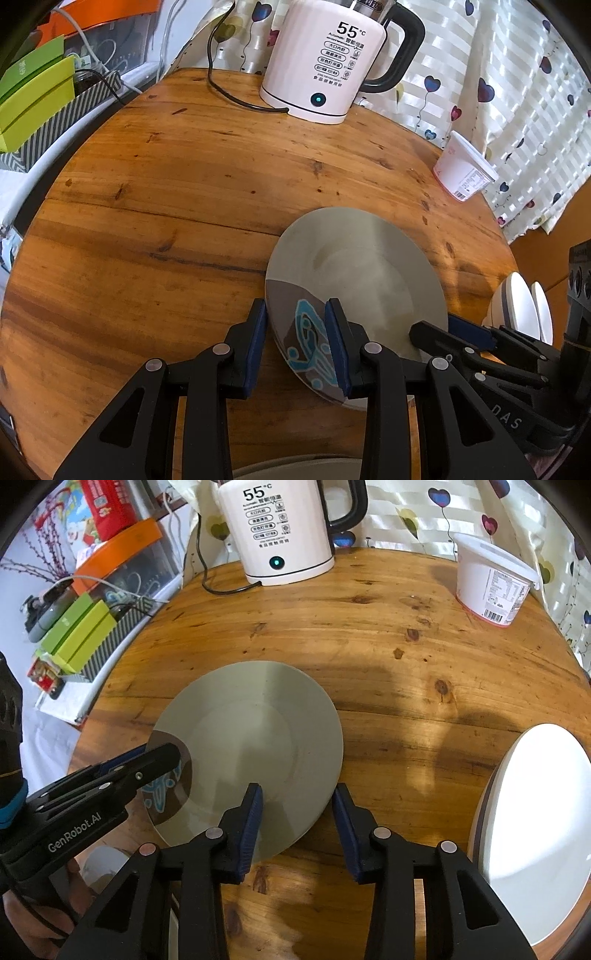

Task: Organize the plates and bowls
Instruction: 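Bring the right gripper to the plate rim beside the left gripper, then lift the fish-logo plate with the left gripper and lower it onto the plate stack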

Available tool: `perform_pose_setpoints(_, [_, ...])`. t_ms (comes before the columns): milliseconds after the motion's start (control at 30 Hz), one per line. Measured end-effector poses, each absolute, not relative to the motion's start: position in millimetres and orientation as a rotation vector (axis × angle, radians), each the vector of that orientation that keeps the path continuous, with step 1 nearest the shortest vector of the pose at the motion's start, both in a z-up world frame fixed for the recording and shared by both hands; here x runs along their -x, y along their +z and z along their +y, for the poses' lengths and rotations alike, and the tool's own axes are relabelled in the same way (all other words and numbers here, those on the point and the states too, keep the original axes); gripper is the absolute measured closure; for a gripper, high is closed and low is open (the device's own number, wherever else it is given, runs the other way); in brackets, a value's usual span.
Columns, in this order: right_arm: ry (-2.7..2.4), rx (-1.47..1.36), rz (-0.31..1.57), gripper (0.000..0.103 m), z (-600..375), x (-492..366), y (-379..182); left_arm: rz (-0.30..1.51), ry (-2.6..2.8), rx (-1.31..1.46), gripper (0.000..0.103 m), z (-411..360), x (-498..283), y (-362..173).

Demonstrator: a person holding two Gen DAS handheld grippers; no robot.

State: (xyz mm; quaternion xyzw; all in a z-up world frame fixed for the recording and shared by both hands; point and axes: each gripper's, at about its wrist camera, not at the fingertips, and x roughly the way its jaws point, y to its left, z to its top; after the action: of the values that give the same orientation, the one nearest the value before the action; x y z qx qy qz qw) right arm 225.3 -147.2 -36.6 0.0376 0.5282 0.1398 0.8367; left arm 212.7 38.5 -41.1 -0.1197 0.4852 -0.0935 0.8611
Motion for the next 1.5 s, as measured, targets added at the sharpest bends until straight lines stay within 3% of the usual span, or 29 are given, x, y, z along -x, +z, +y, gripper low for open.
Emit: perform_pose_setpoints(1500, [0.361, -0.052, 1.050, 0.065, -143, -185, -2, 0.963, -0.151, 0.254, 0.069, 45, -158, -11])
